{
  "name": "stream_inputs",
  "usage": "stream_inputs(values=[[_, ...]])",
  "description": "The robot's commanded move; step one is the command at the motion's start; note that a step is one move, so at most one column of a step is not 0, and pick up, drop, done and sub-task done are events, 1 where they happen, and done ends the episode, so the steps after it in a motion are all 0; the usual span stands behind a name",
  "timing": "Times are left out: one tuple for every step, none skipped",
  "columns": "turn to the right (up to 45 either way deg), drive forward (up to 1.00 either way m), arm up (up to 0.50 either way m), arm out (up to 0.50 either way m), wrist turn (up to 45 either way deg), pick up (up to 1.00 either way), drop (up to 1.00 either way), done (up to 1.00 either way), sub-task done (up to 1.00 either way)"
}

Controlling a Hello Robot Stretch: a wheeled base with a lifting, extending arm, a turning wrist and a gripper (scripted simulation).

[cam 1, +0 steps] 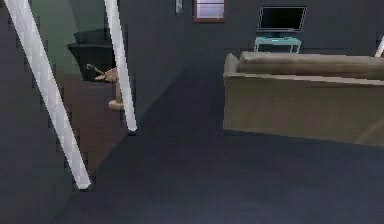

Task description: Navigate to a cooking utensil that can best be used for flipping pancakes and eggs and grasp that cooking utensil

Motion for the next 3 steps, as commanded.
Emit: stream_inputs(values=[[9.0, 0.00, 0.00, 0.00, 0.0, 0.00, 0.00, 0.00, 0.00], [0.0, 0.25, 0.00, 0.00, 0.0, 0.00, 0.00, 0.00, 0.00], [-9.0, 0.00, 0.00, 0.00, 0.0, 0.00, 0.00, 0.00, 0.00]])
